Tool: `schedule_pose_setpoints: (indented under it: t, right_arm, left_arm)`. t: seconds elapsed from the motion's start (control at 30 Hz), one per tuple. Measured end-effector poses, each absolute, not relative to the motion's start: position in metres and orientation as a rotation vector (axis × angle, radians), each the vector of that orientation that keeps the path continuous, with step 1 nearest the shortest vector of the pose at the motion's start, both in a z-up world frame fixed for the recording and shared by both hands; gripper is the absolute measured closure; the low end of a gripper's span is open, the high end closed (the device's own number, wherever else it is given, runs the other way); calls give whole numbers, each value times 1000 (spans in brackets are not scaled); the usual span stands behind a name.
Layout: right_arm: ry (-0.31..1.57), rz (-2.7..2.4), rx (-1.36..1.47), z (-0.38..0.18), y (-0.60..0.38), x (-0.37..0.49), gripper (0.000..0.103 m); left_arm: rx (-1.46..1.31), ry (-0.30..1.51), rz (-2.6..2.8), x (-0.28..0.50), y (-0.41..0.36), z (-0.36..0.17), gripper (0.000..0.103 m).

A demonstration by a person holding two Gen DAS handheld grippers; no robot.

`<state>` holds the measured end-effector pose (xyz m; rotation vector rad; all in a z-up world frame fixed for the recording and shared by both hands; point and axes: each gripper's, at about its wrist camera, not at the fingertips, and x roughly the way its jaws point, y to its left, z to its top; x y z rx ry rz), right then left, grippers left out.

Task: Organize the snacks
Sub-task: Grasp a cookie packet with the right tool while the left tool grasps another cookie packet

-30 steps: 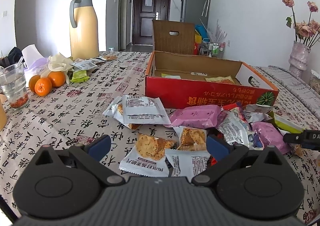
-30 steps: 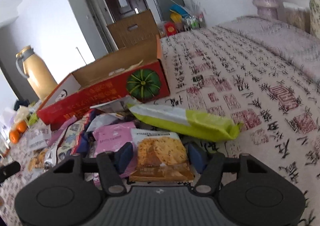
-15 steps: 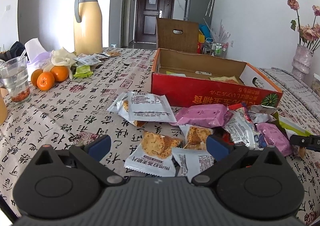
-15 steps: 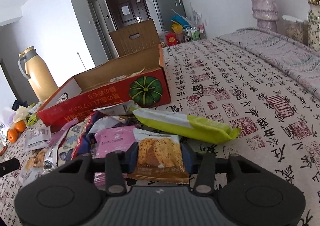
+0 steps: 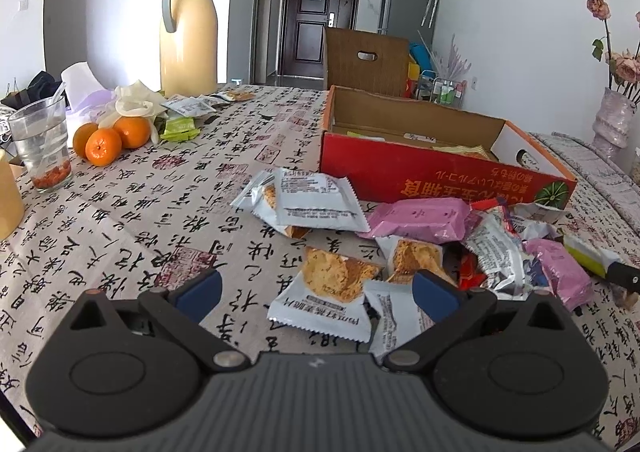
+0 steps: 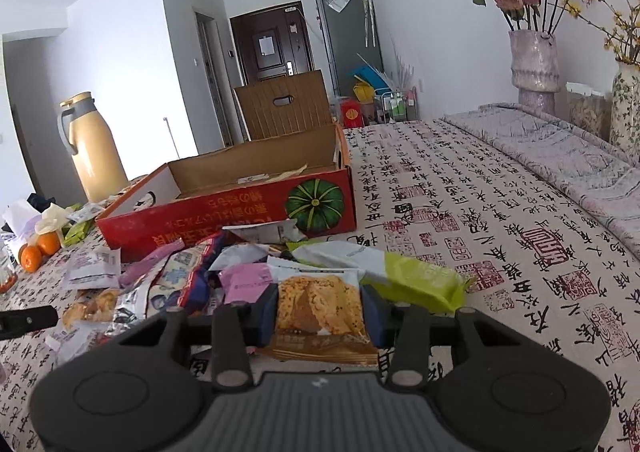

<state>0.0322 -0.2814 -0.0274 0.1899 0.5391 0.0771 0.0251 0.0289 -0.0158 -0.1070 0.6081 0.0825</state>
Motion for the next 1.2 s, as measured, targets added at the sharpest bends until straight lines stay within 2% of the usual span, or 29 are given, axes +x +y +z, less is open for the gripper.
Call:
schedule_pose_setpoints:
  t: [1.2]
  right_arm:
    - [541, 77, 187, -32, -275, 31, 61]
  left_arm:
    - [18, 736, 123, 64, 33, -39, 0]
